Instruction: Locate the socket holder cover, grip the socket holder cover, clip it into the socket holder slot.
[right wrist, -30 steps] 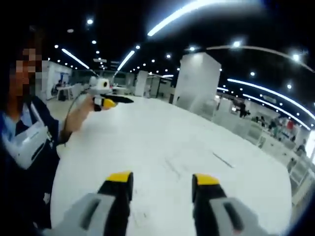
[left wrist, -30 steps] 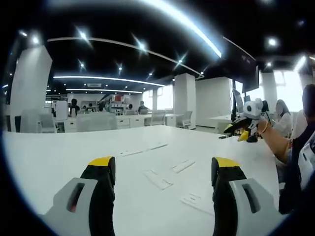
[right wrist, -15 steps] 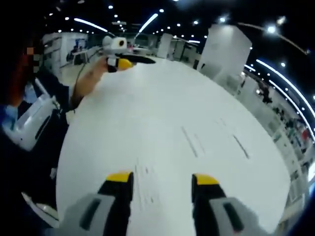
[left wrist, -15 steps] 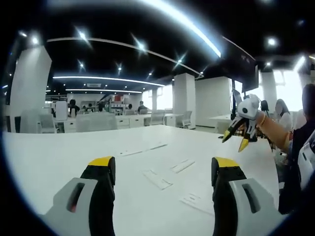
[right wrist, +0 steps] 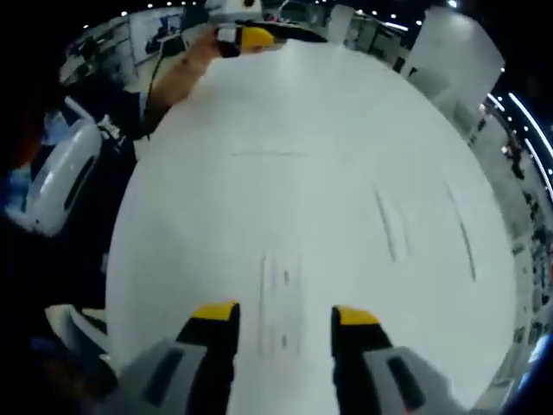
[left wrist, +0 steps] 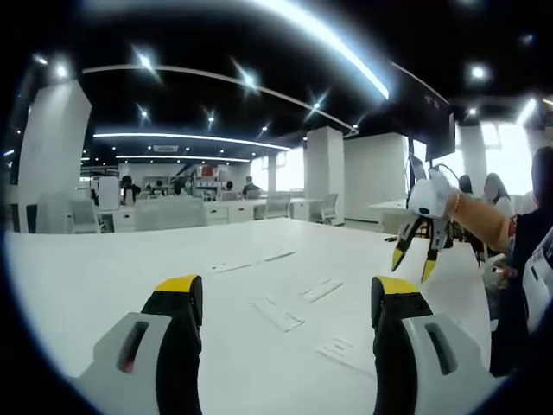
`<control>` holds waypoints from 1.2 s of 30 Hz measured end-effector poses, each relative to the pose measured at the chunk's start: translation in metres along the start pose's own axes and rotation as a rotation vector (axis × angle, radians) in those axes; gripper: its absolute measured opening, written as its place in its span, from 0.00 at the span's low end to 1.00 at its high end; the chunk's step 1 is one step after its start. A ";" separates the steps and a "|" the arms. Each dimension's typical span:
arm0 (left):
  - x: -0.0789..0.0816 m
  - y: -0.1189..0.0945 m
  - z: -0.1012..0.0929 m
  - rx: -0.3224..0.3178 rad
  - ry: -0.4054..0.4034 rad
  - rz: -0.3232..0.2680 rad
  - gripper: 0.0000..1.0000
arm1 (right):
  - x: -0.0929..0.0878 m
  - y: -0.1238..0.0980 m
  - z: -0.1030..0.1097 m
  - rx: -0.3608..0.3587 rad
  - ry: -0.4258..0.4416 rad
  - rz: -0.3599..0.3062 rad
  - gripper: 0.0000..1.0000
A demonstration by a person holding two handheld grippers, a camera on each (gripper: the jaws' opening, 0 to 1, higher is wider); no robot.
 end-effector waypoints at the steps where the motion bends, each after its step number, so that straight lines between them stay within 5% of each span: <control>1: 0.000 0.000 0.000 0.000 0.001 0.003 0.79 | 0.003 0.003 -0.001 0.017 -0.022 0.032 0.42; 13: -0.001 0.000 0.001 0.006 0.002 0.005 0.79 | 0.014 0.018 -0.006 0.085 -0.081 0.190 0.37; 36: -0.002 -0.001 0.001 0.008 0.006 0.009 0.79 | 0.017 0.034 -0.012 0.141 -0.090 0.301 0.28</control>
Point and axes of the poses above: the point that each gripper's makers call its tool centre point, and the gripper's own axes: y roughly forward along the fingers, z roughly to its left, x roughly out of its top, the point moved 9 cm from there along -y, roughly backward along the fingers, and after that the axes turned 10 degrees about z, right-handed, at the moved point
